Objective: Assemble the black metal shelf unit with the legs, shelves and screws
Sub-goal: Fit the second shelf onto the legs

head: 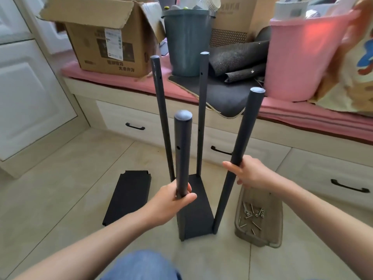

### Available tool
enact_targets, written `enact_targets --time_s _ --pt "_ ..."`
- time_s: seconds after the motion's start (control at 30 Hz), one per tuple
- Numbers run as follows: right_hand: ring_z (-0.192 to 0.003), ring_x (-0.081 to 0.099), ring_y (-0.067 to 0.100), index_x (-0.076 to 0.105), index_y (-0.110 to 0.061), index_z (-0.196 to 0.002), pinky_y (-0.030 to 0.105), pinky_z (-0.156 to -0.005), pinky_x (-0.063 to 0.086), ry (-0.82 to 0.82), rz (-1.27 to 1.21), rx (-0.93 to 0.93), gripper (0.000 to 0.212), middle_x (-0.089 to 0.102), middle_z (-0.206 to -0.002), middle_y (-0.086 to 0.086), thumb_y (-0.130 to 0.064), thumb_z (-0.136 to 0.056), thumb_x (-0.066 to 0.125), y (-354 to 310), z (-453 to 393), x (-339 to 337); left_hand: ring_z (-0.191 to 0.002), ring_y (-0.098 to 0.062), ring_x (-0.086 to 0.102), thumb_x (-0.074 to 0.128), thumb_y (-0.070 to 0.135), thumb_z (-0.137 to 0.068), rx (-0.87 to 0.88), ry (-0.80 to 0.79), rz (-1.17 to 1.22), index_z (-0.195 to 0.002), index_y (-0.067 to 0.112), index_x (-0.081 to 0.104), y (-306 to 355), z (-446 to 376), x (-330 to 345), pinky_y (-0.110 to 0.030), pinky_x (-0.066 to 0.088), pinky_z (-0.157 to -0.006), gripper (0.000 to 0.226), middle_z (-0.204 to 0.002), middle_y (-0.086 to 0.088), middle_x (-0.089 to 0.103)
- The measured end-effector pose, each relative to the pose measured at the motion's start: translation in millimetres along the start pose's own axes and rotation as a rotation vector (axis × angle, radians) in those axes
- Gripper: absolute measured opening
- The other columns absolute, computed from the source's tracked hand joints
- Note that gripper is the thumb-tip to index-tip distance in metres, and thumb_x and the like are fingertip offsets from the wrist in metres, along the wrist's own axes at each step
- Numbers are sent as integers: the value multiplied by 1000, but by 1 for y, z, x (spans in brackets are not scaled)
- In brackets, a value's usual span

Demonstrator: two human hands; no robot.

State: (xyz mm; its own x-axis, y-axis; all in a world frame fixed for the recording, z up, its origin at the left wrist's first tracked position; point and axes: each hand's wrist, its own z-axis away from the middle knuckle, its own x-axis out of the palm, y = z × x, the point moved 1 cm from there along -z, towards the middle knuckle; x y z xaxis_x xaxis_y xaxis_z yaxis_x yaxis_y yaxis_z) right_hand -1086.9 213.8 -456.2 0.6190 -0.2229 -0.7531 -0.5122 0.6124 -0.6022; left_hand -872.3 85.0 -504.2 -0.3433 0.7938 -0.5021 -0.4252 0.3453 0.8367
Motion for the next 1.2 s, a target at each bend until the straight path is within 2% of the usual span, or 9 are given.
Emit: enact_targets --time_s 0.2,0.33,0.47,0.57,0.67,0.77,0.87,1.07,1.2 --pt "-63 67 16 56 -9 -105 21 -52 50 148 10 136 41 63 -78 3 -48 -97 50 9 -19 -16 -89 -9 51 55 42 -100 209 -180 -268 -104 22 51 32 -10 13 -22 45 -82 21 -105 6 49" --pt "-77 71 20 60 -6 -108 33 -73 60 131 -68 99 35 70 -86 10 -39 -99 52 15 -40 -22 -98 -12 56 62 37 -98 241 -275 -242 -108 24 53 42 -26 22 -30 50 -92 19 -109 7 49" --pt "-89 69 19 53 -6 -130 31 -73 60 151 -307 106 35 69 -99 11 -23 -100 54 31 -45 -26 -103 -5 63 66 25 -96 195 -228 -68 -123 28 54 49 -44 18 -25 54 -93 29 -114 10 61" --pt "-97 67 20 34 -10 -149 37 -85 58 153 -266 78 56 67 -104 8 -10 -98 56 42 -33 -29 -99 -11 65 66 20 -96 178 -4 -46 -117 24 59 38 -57 -6 -24 55 -86 23 -110 8 65" --pt "-109 62 15 24 -23 -153 35 -94 55 -49 -196 29 73 60 -121 -3 -8 -93 63 45 -11 -27 -92 -14 61 65 12 -94 60 384 78 -105 19 57 16 -70 -38 -18 46 -71 15 -101 1 61" --pt "-123 50 8 18 -46 -143 29 -100 47 -302 -239 -30 82 44 -132 -20 -41 -83 74 25 16 -14 -98 -18 56 68 11 -92 -102 642 169 -115 16 48 -2 -89 -65 -20 42 -73 31 -111 -5 55" --pt "-127 46 2 31 -44 -143 31 -103 46 -222 -216 -135 91 43 -137 -25 -74 -66 71 5 24 3 -116 -20 53 73 15 -89 -113 658 197 -139 17 38 -7 -113 -81 -30 42 -90 61 -132 -7 49" --pt "-100 66 2 70 -28 -103 32 -96 54 -93 -384 -190 22 72 -102 -11 -39 -84 70 -7 12 16 -136 -19 43 71 18 -93 23 545 286 -151 22 30 2 -140 -89 -30 37 -101 71 -148 -2 45" --pt "-99 69 7 69 -21 -105 30 -95 54 -148 -392 -205 20 75 -100 -4 -29 -87 69 -9 3 4 -122 -17 52 66 15 -96 57 602 299 -142 17 40 -1 -145 -90 -24 42 -91 52 -133 -4 54"
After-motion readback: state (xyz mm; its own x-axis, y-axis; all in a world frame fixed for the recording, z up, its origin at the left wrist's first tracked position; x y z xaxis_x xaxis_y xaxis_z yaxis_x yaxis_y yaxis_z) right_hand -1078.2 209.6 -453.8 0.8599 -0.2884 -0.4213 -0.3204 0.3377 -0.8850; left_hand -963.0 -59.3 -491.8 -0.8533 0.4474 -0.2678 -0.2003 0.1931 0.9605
